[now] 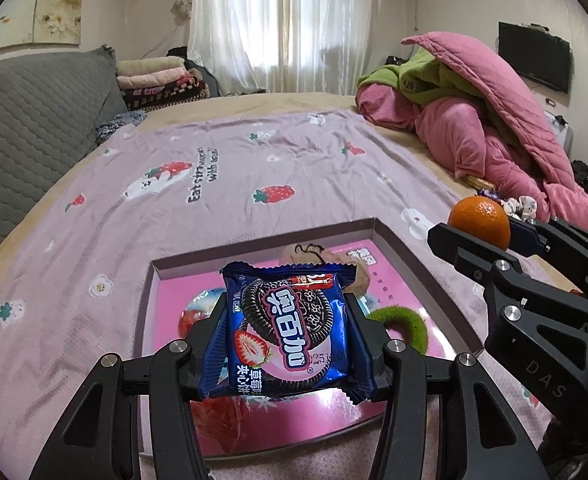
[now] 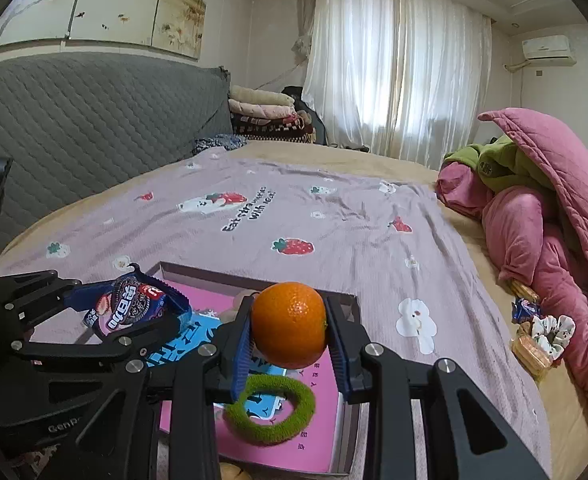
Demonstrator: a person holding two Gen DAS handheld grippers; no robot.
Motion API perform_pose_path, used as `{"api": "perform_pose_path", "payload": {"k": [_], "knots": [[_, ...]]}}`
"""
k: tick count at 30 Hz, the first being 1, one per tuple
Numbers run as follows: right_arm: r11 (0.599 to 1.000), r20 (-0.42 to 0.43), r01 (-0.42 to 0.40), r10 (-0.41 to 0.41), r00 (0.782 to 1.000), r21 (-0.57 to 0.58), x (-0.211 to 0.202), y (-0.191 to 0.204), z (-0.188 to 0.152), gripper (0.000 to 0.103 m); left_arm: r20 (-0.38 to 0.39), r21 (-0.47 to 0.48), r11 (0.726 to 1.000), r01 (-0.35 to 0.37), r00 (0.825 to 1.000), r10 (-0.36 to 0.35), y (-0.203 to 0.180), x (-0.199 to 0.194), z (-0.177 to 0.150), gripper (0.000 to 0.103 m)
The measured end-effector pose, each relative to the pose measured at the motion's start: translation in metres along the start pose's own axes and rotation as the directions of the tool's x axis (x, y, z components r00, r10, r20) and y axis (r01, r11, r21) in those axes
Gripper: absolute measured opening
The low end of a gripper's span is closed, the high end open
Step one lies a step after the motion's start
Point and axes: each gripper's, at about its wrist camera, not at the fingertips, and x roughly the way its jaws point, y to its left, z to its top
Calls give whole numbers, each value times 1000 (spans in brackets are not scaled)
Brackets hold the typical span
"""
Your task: Organize objects
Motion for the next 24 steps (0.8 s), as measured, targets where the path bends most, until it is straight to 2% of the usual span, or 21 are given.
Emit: {"api": "perform_pose_path", "payload": {"k": [16,24], "knots": [[1000,-101,18,-17,995,4,18,-16,-23,34,-75,15,1000,22,997,-21,-8,23,-17,54],[1000,-184,17,-18,983,-12,26,-16,-40,34,-111,34,999,26,994,-22,-15,31,-24,54]]}}
